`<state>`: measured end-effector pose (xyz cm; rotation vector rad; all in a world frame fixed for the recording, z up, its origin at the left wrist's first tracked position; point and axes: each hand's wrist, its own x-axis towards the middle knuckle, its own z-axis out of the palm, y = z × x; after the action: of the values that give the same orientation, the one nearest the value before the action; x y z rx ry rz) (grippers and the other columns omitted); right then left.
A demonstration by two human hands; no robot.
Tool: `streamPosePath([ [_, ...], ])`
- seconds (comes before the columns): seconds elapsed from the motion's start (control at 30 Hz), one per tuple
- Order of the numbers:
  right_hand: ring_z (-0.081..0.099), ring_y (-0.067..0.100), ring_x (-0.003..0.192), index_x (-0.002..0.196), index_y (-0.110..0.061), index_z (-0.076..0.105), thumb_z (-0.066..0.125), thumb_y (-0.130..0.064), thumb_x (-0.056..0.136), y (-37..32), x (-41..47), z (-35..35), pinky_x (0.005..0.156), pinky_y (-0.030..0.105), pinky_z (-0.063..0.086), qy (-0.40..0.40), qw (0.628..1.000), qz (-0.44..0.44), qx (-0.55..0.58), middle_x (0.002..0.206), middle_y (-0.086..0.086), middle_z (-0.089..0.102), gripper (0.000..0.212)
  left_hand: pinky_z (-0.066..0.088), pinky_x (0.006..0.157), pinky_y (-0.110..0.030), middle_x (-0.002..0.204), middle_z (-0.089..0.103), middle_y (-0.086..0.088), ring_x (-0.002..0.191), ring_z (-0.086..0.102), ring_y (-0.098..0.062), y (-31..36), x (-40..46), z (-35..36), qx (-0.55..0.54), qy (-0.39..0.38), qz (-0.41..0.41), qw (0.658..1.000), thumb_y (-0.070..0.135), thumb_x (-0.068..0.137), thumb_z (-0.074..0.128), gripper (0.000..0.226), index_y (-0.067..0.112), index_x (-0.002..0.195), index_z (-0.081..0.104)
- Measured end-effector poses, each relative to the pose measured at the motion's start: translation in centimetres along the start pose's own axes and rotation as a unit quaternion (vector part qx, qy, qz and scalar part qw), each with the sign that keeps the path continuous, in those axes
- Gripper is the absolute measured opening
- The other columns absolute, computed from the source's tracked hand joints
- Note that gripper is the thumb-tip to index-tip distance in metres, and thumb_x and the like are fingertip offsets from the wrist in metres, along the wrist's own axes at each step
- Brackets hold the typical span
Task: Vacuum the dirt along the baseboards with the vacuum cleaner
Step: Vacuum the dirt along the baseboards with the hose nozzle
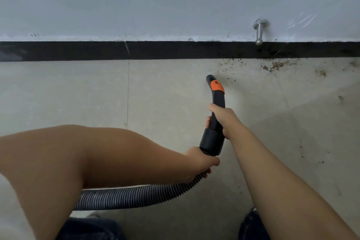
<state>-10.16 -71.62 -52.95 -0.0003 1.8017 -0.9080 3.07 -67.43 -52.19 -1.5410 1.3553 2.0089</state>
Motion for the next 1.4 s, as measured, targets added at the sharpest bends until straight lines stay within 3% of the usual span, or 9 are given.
streamPosePath([
  [0.33,0.052,0.022,0.042,0.101,-0.004,0.047,0.059,-0.01,0.085,1.0,-0.7,-4.8,0.05,0.03,0.051,0.053,0.997,0.01,0.052,0.06,0.011,0.054,0.021,0.045,0.052,-0.022,0.071,0.057,-0.003,0.054,0.052,-0.014,1.0,-0.3,3.1,0.027,-0.059,0.015,0.998,0.018,0.084,0.065,0.034,0.008,0.114,0.056],
  [0.53,0.052,0.022,0.044,0.095,-0.003,0.05,0.059,-0.01,0.086,1.6,-1.6,-3.6,0.053,0.032,0.052,0.019,1.0,0.01,0.006,0.059,0.011,0.055,0.015,0.046,0.054,-0.023,0.072,0.057,-0.004,0.056,0.052,-0.015,-0.5,-1.0,3.2,-0.001,-0.061,0.002,0.998,0.018,0.084,0.063,0.027,0.01,0.108,0.054],
  [0.8,0.051,0.022,0.042,0.09,-0.005,0.047,0.057,-0.01,0.088,2.4,-2.8,-2.3,0.047,0.028,0.05,-0.017,1.0,0.009,-0.024,0.058,0.012,0.053,0.011,0.046,0.054,-0.021,0.071,0.057,-0.003,0.055,0.052,-0.014,-2.1,-1.6,3.3,-0.006,-0.06,-0.011,0.998,0.019,0.084,0.062,0.022,0.009,0.103,0.055],
  [1.0,0.051,0.021,0.042,0.093,-0.004,0.049,0.058,-0.01,0.087,1.9,-2.2,-2.0,0.049,0.029,0.05,-0.009,1.0,0.006,-0.024,0.058,0.011,0.054,0.012,0.047,0.056,-0.023,0.071,0.057,-0.004,0.056,0.052,-0.014,-1.6,-1.2,2.9,-0.005,-0.055,-0.006,0.998,0.018,0.085,0.062,0.024,0.01,0.105,0.054],
  [1.2,0.053,0.022,0.047,0.095,-0.005,0.048,0.06,-0.01,0.086,0.6,-0.8,-4.4,0.053,0.033,0.051,0.057,0.997,0.016,0.046,0.063,0.012,0.055,0.016,0.047,0.056,-0.024,0.071,0.058,-0.003,0.055,0.053,-0.015,1.0,-0.1,2.4,0.022,-0.061,0.015,0.998,0.019,0.083,0.066,0.027,0.01,0.106,0.054],
  [1.4,0.052,0.021,0.047,0.097,-0.006,0.046,0.058,-0.012,0.088,-1.6,0.5,-6.3,0.052,0.031,0.051,0.034,0.999,0.019,0.023,0.063,0.011,0.053,0.016,0.045,0.053,-0.022,0.072,0.057,-0.004,0.054,0.051,-0.015,3.2,1.2,4.3,0.011,-0.043,0.028,0.999,0.019,0.085,0.065,0.039,0.006,0.12,0.054],
])
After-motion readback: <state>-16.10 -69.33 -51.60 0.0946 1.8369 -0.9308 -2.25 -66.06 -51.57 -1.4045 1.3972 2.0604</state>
